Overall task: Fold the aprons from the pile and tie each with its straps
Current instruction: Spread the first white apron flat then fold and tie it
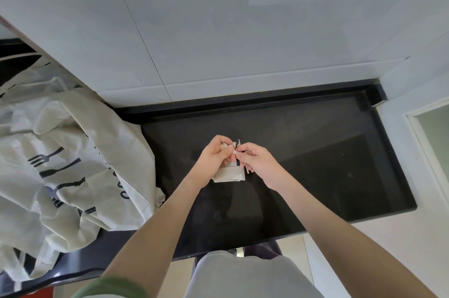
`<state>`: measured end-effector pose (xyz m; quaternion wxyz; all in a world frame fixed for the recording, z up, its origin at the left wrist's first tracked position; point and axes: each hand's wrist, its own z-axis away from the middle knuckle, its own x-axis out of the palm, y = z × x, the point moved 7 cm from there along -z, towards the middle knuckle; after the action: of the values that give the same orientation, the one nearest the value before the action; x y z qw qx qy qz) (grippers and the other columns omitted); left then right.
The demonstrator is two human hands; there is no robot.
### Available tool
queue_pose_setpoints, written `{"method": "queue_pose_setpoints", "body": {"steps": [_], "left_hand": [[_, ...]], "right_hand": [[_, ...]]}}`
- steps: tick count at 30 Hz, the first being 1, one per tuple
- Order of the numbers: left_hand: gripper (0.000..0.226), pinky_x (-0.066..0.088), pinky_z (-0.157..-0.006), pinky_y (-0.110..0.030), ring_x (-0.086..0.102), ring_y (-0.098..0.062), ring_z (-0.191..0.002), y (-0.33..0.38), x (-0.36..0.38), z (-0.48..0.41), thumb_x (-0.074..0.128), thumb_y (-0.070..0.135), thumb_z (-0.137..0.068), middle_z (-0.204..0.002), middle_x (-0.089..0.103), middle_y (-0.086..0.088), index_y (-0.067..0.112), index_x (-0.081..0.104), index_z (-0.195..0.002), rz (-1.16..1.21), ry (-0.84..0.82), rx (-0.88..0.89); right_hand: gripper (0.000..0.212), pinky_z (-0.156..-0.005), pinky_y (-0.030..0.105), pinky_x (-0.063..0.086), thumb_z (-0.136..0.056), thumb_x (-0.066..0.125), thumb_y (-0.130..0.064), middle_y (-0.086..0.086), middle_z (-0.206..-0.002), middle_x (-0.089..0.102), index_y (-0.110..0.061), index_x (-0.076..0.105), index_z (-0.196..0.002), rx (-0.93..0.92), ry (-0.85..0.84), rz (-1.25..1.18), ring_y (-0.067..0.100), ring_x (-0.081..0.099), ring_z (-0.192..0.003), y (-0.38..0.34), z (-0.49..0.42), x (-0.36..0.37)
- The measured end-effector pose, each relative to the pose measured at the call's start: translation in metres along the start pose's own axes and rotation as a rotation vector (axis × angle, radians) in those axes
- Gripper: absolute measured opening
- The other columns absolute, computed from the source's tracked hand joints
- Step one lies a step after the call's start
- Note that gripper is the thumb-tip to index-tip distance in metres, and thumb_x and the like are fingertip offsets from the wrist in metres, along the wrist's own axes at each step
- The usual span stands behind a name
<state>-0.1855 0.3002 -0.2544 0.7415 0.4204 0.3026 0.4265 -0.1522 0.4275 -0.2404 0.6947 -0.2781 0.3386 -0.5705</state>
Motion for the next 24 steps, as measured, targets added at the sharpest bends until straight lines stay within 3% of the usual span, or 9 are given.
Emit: {"method": "queue_pose_setpoints", "body": {"steps": [5,9,12,16,20,24], "left_hand": [[0.024,0.045,-0.074,-0.025,0.053,-0.011,-0.069,-0.003,-0.001,0.0,0.044,0.015,-0.102,-0.069,0.062,0.004,0.018,0.064,-0.09,0.173,-0.055,-0.003],[0.029,0.043,-0.069,-0.02,0.051,-0.007,-0.066,0.004,0.0,0.002,0.043,0.011,-0.102,-0.07,0.057,0.005,0.011,0.063,-0.081,0.228,-0.151,-0.001],[0.027,0.043,-0.066,-0.015,0.054,0.0,-0.063,0.016,0.0,0.002,0.046,0.012,-0.101,-0.077,0.06,0.01,0.012,0.061,-0.079,0.027,-0.208,-0.037],[0.016,0.045,-0.082,-0.023,0.058,-0.006,-0.089,0.024,-0.002,-0.004,0.058,0.021,-0.094,-0.092,0.064,0.013,0.024,0.069,-0.084,-0.307,-0.202,-0.03],[0.006,0.038,-0.068,-0.014,0.054,-0.002,-0.078,0.031,-0.001,0.0,0.064,0.025,-0.091,-0.084,0.058,0.015,0.025,0.064,-0.085,-0.446,-0.128,0.06],[0.006,0.041,-0.071,-0.011,0.058,-0.005,-0.087,0.031,-0.004,0.003,0.063,0.022,-0.092,-0.094,0.064,0.009,0.02,0.067,-0.09,-0.497,-0.004,0.119]], "right_hand": [[0.016,-0.057,0.013,0.039,-0.098,0.055,-0.02,-0.006,-0.066,0.057,-0.008,0.064,-0.101,-0.013,-0.017,0.062,0.001,0.047,-0.057,-0.003,-0.003,0.001],[0.02,-0.069,0.02,0.041,-0.099,0.052,-0.021,-0.005,-0.068,0.056,-0.006,0.064,-0.101,-0.022,-0.08,0.207,0.005,0.049,-0.066,-0.008,-0.005,-0.002],[0.02,-0.074,0.019,0.041,-0.099,0.052,-0.023,-0.005,-0.077,0.06,-0.01,0.066,-0.101,0.028,-0.112,0.168,0.006,0.052,-0.073,-0.006,-0.004,-0.004],[0.019,-0.078,0.019,0.039,-0.102,0.047,-0.022,-0.006,-0.084,0.061,-0.02,0.063,-0.091,0.091,-0.11,0.122,0.007,0.054,-0.081,0.001,0.001,-0.003],[0.024,-0.086,0.024,0.037,-0.103,0.041,-0.016,-0.003,-0.08,0.055,-0.018,0.061,-0.09,0.119,-0.08,0.147,0.009,0.049,-0.08,0.005,-0.004,-0.004],[0.021,-0.08,0.022,0.04,-0.103,0.041,-0.014,0.0,-0.076,0.051,-0.011,0.058,-0.093,0.105,-0.113,0.098,0.01,0.047,-0.075,0.009,-0.003,-0.004]]}}
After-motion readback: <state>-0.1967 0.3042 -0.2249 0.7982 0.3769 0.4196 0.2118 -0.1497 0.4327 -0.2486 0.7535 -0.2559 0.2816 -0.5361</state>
